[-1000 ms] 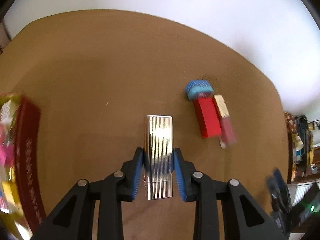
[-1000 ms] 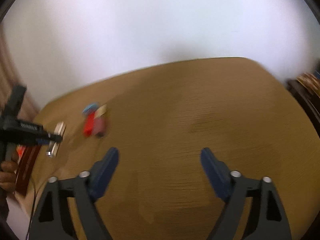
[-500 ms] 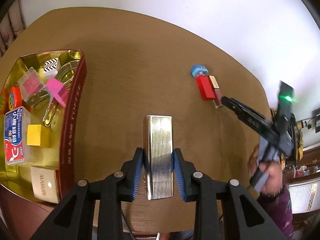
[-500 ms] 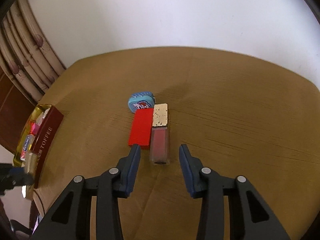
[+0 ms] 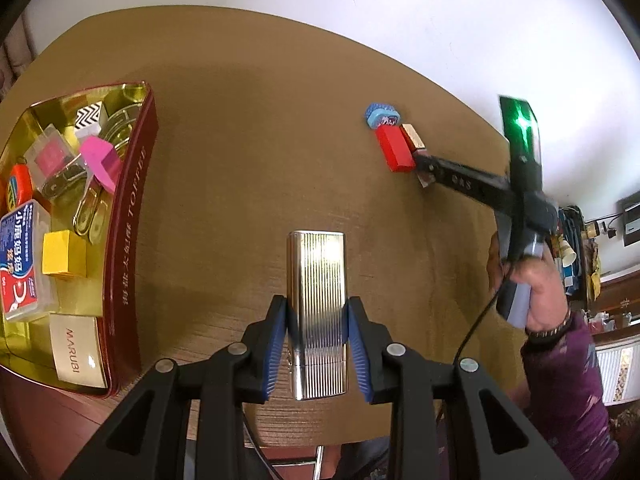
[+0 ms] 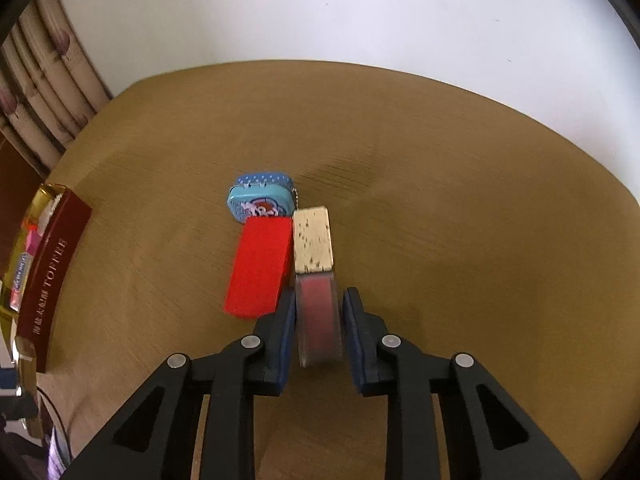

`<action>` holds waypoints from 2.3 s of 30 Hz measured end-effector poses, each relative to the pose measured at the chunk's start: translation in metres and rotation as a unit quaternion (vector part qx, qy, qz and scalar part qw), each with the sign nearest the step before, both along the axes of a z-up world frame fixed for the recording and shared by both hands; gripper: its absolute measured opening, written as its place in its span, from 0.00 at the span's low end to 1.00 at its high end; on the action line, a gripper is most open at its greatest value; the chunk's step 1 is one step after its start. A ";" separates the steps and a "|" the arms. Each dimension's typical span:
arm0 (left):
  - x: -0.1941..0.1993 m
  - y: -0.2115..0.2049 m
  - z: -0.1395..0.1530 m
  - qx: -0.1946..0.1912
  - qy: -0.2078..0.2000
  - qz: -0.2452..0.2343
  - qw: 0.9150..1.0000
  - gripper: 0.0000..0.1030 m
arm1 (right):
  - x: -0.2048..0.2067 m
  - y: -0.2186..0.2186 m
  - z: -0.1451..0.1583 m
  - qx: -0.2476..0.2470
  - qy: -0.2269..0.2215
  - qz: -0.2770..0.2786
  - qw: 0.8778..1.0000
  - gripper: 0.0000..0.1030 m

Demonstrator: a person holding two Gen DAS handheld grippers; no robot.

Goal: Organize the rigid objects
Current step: 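Hold the silver case with the left tool while the right tool grasps the pink lipstick tube, then release the silver case into the tin with the left tool while the right tool drops the lipstick in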

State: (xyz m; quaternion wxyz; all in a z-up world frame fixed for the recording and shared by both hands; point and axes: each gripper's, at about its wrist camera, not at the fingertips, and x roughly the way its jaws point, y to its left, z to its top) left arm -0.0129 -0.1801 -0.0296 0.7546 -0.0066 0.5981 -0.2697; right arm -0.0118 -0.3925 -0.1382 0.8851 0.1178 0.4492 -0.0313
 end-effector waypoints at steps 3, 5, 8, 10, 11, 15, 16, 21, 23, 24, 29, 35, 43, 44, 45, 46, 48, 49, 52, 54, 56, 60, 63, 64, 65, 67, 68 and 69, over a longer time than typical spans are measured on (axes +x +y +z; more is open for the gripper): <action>-0.003 0.002 -0.001 0.001 0.000 -0.001 1.000 0.30 | 0.006 0.003 0.002 -0.020 0.013 0.002 1.000 0.19; -0.003 0.002 0.002 0.000 -0.006 -0.005 1.000 0.30 | 0.005 0.004 0.002 -0.023 0.017 0.001 1.000 0.18; -0.009 0.007 0.008 -0.001 -0.018 -0.004 1.000 0.30 | -0.004 0.002 0.002 -0.017 0.014 -0.009 1.000 0.18; -0.010 0.009 0.011 -0.007 -0.016 -0.002 1.000 0.30 | -0.014 -0.003 0.003 -0.002 0.007 -0.024 1.000 0.18; -0.011 0.015 0.013 -0.010 -0.015 0.004 1.000 0.30 | -0.021 -0.007 0.003 0.010 0.002 -0.029 1.000 0.18; -0.006 0.052 0.026 -0.007 -0.023 0.038 0.999 0.30 | -0.058 -0.016 0.011 0.061 -0.021 -0.054 0.996 0.18; -0.005 0.061 0.029 -0.004 -0.026 0.048 0.999 0.30 | -0.065 -0.016 0.014 0.070 -0.026 -0.057 0.996 0.18; 0.020 0.126 0.043 0.035 -0.059 0.116 0.991 0.30 | -0.088 0.002 0.037 0.117 -0.061 -0.056 0.990 0.18; 0.038 0.145 0.042 0.039 -0.057 0.130 0.989 0.30 | -0.088 0.022 0.051 0.134 -0.071 -0.038 0.988 0.18; 0.047 0.149 0.040 0.044 -0.058 0.130 0.989 0.30 | -0.083 0.029 0.056 0.139 -0.075 -0.032 0.987 0.18; 0.095 0.149 0.019 0.055 -0.053 0.129 0.989 0.30 | -0.058 0.093 0.077 0.151 -0.084 0.018 0.985 0.18; 0.133 0.150 -0.014 0.043 -0.028 0.118 0.992 0.30 | -0.047 0.142 0.088 0.180 -0.081 0.067 0.978 0.18; 0.111 0.194 0.018 -0.040 -0.057 0.158 0.985 0.32 | 0.003 0.238 0.103 0.177 -0.075 0.140 0.971 0.18; 0.102 0.204 0.024 -0.043 -0.067 0.176 0.981 0.32 | 0.010 0.249 0.103 0.180 -0.071 0.151 0.969 0.18; 0.087 0.220 0.031 -0.032 -0.090 0.211 0.973 0.35 | 0.021 0.264 0.104 0.182 -0.066 0.162 0.968 0.18; 0.076 0.229 0.034 -0.015 -0.107 0.233 0.967 0.38 | 0.029 0.274 0.103 0.183 -0.063 0.165 0.967 0.18; 0.048 0.247 0.039 0.035 -0.145 0.277 0.949 0.47 | 0.054 0.296 0.098 0.200 -0.044 0.175 0.963 0.18; 0.040 0.252 0.037 0.052 -0.152 0.289 0.944 0.48 | 0.069 0.305 0.095 0.212 -0.031 0.176 0.961 0.18; 0.021 0.266 0.026 0.051 -0.156 0.314 0.935 0.48 | 0.105 0.333 0.081 0.211 0.003 0.168 0.963 0.18; 0.018 0.271 0.019 0.061 -0.156 0.324 0.931 0.48 | 0.117 0.348 0.073 0.190 0.012 0.158 0.969 0.18; 0.022 0.274 0.012 0.060 -0.146 0.323 0.933 0.48 | 0.125 0.359 0.065 0.169 0.021 0.149 0.974 0.18; 0.024 0.278 0.001 0.053 -0.142 0.327 0.933 0.48 | 0.129 0.370 0.060 0.138 0.021 0.143 0.980 0.19; 0.025 0.280 0.000 0.054 -0.142 0.324 0.934 0.48 | 0.129 0.373 0.062 0.132 0.011 0.140 0.981 0.22; 0.025 0.280 -0.001 0.058 -0.144 0.325 0.933 0.48 | 0.127 0.370 0.064 0.126 0.009 0.132 0.983 0.24; 0.026 0.279 -0.002 0.061 -0.143 0.324 0.933 0.48 | 0.124 0.365 0.067 0.127 0.004 0.129 0.984 0.27; 0.025 0.277 -0.003 0.059 -0.138 0.324 0.934 0.48 | 0.115 0.353 0.074 0.150 -0.012 0.132 0.980 0.28; 0.024 0.277 -0.003 0.059 -0.139 0.323 0.934 0.48 | 0.103 0.342 0.080 0.160 -0.033 0.126 0.978 0.28; 0.023 0.275 -0.003 0.062 -0.141 0.322 0.934 0.48 | 0.092 0.332 0.085 0.164 -0.052 0.121 0.978 0.31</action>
